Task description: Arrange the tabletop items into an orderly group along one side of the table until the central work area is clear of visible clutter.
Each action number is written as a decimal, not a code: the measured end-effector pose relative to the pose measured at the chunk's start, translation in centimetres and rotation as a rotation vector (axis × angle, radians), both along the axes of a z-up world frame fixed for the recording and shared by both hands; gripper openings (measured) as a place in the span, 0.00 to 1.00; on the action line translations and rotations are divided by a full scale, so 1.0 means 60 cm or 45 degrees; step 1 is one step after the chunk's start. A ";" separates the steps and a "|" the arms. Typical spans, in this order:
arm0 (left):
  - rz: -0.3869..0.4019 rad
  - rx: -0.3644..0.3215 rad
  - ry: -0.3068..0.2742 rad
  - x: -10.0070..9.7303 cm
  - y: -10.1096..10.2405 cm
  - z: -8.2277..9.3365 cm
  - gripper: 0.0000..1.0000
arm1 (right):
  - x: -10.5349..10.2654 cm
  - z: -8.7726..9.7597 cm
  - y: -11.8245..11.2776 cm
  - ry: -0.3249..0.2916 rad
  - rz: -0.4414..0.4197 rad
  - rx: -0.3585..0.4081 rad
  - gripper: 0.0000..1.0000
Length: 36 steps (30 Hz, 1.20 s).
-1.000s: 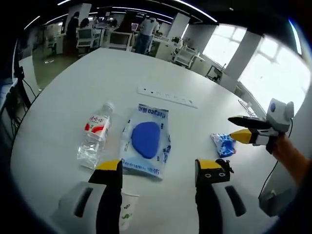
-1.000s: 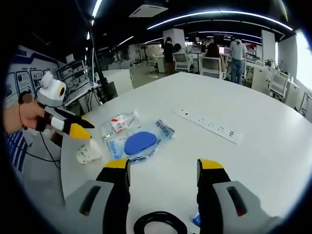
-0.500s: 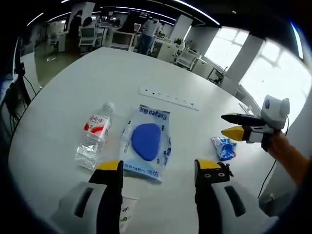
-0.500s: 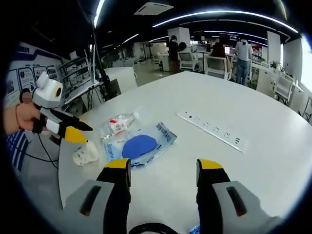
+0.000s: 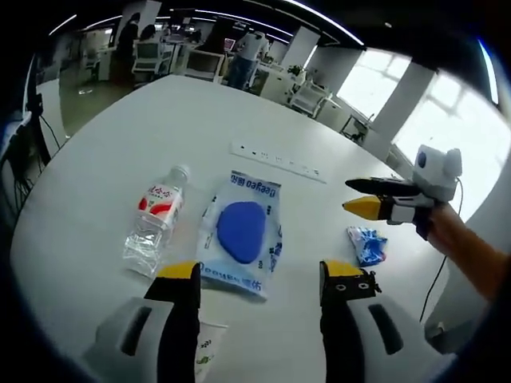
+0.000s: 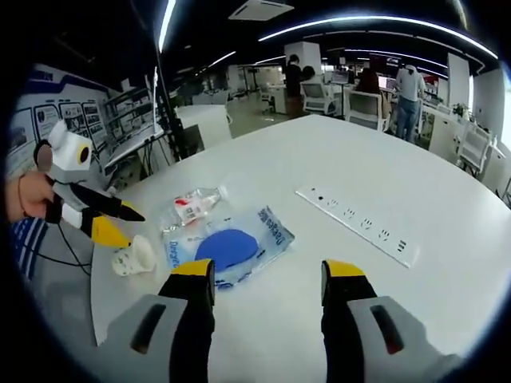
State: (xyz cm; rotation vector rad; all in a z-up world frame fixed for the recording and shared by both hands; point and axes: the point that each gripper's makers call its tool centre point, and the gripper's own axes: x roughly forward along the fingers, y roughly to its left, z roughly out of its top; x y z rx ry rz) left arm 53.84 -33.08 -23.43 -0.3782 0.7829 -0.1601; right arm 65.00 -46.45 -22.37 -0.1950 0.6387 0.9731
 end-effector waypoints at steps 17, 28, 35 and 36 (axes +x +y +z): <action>0.001 -0.042 0.007 0.000 -0.003 -0.016 0.60 | 0.042 -0.046 0.056 0.019 0.080 -0.046 0.51; 0.002 -0.024 0.022 0.003 0.005 -0.030 0.60 | 0.068 -0.076 0.099 0.037 0.155 -0.076 0.50; 0.024 -0.030 0.075 0.006 0.011 -0.044 0.56 | 0.088 -0.089 0.110 0.040 0.180 -0.093 0.49; 0.026 -0.034 0.069 0.009 0.012 -0.043 0.56 | 0.090 -0.089 0.111 0.037 0.183 -0.095 0.49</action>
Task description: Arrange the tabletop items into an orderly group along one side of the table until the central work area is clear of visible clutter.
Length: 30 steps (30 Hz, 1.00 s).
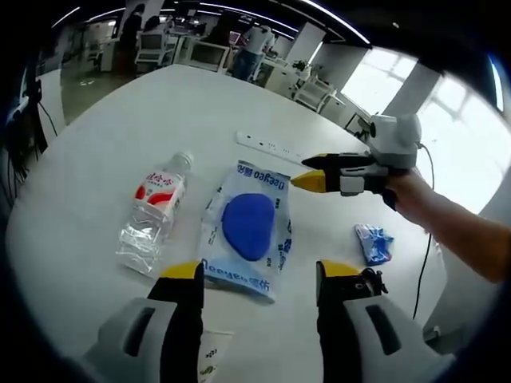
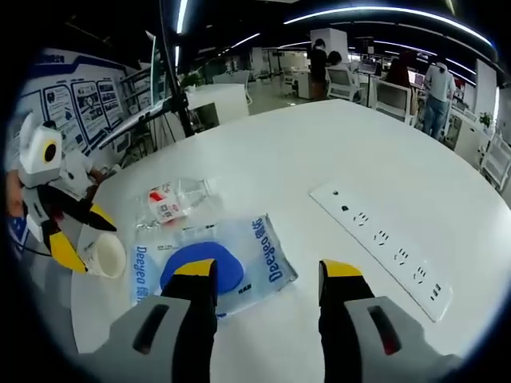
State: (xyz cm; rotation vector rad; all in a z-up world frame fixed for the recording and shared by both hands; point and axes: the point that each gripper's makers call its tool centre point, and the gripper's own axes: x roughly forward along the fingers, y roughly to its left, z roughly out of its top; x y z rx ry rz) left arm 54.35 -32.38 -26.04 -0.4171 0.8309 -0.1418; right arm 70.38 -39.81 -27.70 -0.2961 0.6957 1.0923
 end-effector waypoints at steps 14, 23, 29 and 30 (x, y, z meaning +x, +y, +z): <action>0.061 -0.013 0.148 0.005 0.012 -0.035 0.53 | 0.032 -0.019 0.010 0.012 0.018 0.017 0.46; 0.076 -0.016 0.194 0.009 0.009 -0.046 0.54 | 0.040 -0.033 0.011 0.031 0.034 0.023 0.43; 0.081 -0.016 0.211 0.009 0.008 -0.051 0.56 | 0.039 -0.043 0.016 0.053 0.045 0.028 0.40; 0.083 -0.016 0.212 0.009 0.009 -0.051 0.56 | 0.036 -0.045 0.017 0.058 0.052 0.025 0.38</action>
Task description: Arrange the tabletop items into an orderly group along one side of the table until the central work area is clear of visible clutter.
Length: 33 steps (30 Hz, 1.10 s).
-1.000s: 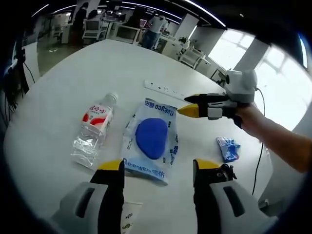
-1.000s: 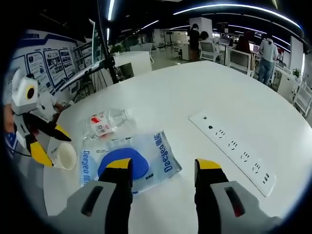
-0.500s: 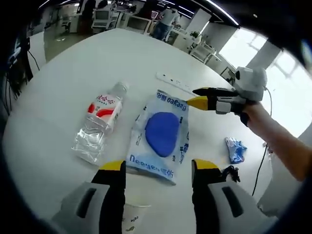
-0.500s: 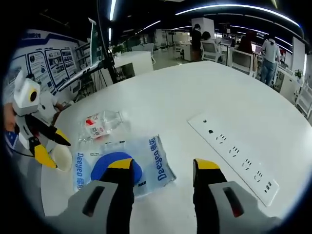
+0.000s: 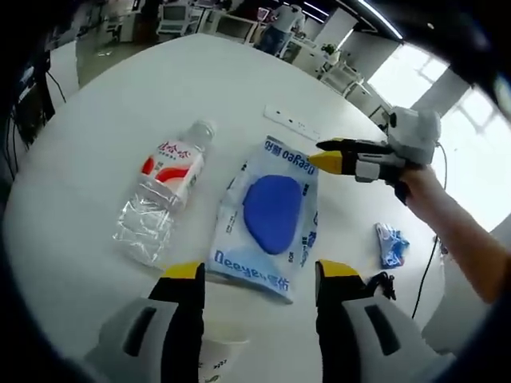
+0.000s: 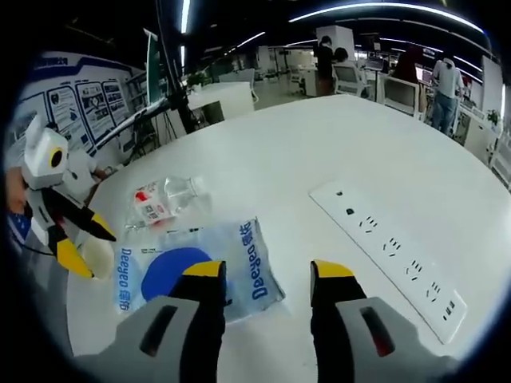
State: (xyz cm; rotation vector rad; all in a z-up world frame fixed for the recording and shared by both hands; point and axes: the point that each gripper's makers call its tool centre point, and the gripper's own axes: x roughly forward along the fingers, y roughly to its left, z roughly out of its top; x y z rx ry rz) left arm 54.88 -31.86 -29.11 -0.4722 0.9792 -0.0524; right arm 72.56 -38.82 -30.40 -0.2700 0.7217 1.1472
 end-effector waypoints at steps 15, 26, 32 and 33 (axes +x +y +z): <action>0.009 -0.001 -0.017 0.005 0.000 0.000 0.56 | -0.016 -0.022 0.014 0.101 0.076 -0.018 0.26; 0.010 -0.012 -0.024 0.009 -0.006 -0.001 0.55 | -0.023 -0.030 0.005 0.126 0.134 -0.063 0.08; 0.011 -0.007 -0.027 0.010 -0.005 -0.002 0.55 | -0.021 -0.031 0.003 0.107 0.162 -0.073 0.03; 0.013 -0.009 -0.029 0.010 -0.005 -0.002 0.55 | -0.022 -0.032 0.003 0.105 0.179 -0.076 0.01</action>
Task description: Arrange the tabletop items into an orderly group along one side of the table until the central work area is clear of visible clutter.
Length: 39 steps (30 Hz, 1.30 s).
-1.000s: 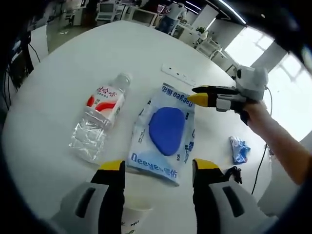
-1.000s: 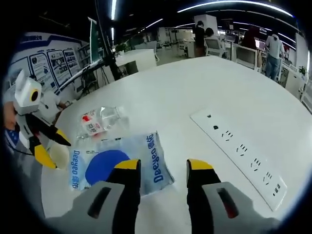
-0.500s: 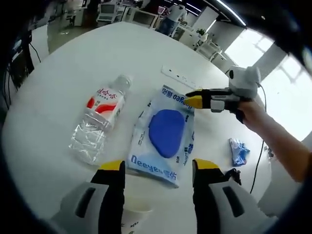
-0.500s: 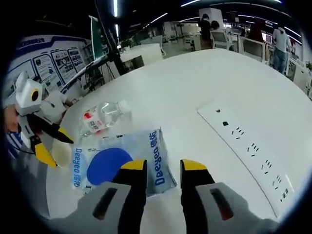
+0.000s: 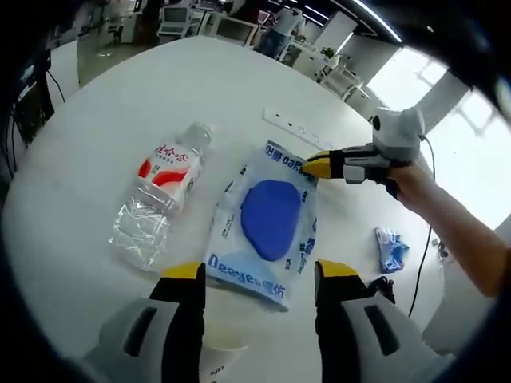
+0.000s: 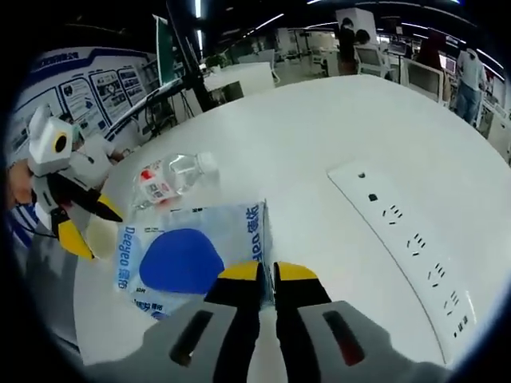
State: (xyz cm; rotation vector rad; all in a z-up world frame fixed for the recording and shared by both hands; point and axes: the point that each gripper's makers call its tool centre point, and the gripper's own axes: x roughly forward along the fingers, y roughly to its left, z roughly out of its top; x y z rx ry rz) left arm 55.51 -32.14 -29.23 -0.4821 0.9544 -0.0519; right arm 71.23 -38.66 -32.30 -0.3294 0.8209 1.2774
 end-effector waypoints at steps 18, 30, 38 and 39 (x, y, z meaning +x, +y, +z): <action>-0.004 0.015 0.014 0.004 0.004 -0.008 0.54 | -0.013 -0.001 -0.011 0.014 0.018 0.002 0.00; 0.006 0.032 0.048 0.000 0.011 -0.017 0.53 | -0.014 -0.002 -0.017 0.017 0.012 0.010 0.00; 0.000 0.045 0.074 0.003 0.010 -0.030 0.50 | -0.016 -0.002 -0.025 0.024 -0.003 0.018 0.00; -0.006 0.052 0.083 0.003 0.010 -0.033 0.49 | -0.017 -0.001 -0.025 0.024 -0.004 0.020 0.00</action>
